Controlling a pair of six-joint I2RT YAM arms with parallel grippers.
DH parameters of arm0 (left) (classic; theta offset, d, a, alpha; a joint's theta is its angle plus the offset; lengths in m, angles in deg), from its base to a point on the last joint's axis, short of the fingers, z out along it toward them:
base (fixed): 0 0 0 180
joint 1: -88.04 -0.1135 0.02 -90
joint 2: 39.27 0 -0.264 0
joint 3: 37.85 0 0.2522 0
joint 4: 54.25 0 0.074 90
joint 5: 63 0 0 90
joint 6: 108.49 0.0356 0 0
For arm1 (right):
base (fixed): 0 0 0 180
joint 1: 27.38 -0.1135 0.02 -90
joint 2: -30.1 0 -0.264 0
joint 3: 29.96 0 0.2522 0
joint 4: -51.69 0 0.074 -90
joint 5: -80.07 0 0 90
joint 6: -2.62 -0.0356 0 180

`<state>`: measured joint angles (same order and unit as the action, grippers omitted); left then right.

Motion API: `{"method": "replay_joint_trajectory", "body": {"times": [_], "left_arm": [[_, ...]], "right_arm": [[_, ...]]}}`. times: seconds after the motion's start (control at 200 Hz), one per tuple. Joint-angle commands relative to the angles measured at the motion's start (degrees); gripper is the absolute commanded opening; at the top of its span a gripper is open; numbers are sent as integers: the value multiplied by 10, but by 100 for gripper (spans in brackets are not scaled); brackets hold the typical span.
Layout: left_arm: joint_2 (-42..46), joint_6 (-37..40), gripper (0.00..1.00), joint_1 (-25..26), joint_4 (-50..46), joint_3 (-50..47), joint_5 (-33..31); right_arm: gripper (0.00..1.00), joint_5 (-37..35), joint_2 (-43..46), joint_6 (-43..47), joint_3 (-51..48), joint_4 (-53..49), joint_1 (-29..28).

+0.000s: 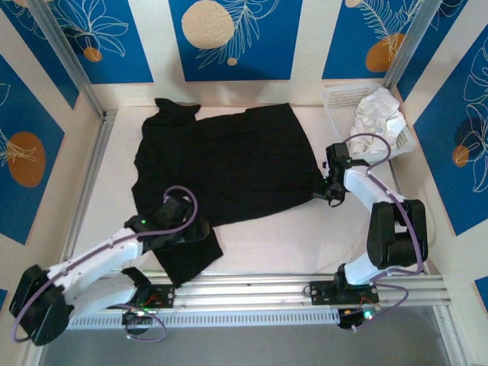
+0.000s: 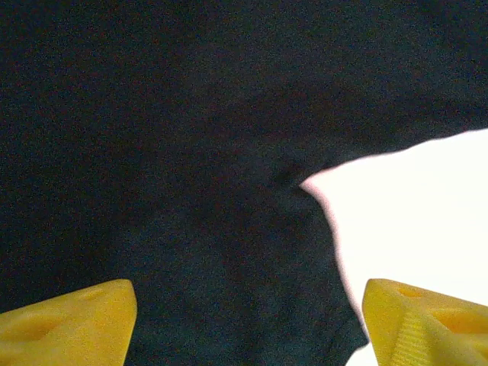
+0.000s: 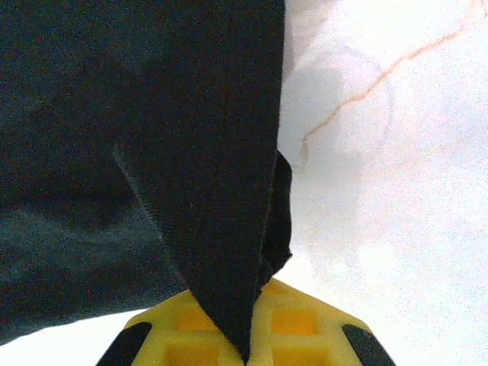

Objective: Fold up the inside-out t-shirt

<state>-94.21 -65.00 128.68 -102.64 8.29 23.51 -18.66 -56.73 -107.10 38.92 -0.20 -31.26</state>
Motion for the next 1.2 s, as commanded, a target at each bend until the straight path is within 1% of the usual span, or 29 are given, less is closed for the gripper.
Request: {"method": "replay_joint_trajectory", "body": {"times": [0.0, 0.045, 0.17, 0.27, 0.34, 0.465, 0.535, 0.695, 0.855, 0.975, 1.065, 1.195], "left_arm": [[15, -111, 75, 15, -196, 18, -43], [11, -129, 72, 20, -233, 30, -34], [-8, -155, 68, 30, -328, 45, -2], [-24, -159, 65, 31, -355, 36, 26], [-39, -160, 64, 31, -337, 23, 54], [-77, -161, 61, 36, -269, -11, 92], [-92, -160, 56, 39, -231, -25, 96], [-109, -150, 38, 39, -173, -55, 101], [-73, -145, 21, 35, -160, -67, 71], [-34, -138, 0, 21, -170, -65, 59], [7, -135, 0, 7, -191, -54, 58], [79, -123, 0, -31, -242, -14, 52]], "right_arm": [[0, 24, 17, 7, -9, 13, 5], [0, 27, 19, 8, -11, 15, 5], [0, 31, 29, 7, -26, 20, 5], [0, 44, 36, 8, -33, 29, 5], [0, 44, 35, 9, -31, 30, 5], [0, 45, 33, 10, -29, 31, 6], [0, 40, 34, 9, -31, 32, 8], [0, 27, 34, 7, -33, 26, 12], [0, 19, 36, 2, -30, 17, 12], [0, 11, 39, -1, -29, 10, 12], [0, 8, 43, -5, -33, 13, 13], [0, 5, 52, -12, -40, 13, 16]]}}
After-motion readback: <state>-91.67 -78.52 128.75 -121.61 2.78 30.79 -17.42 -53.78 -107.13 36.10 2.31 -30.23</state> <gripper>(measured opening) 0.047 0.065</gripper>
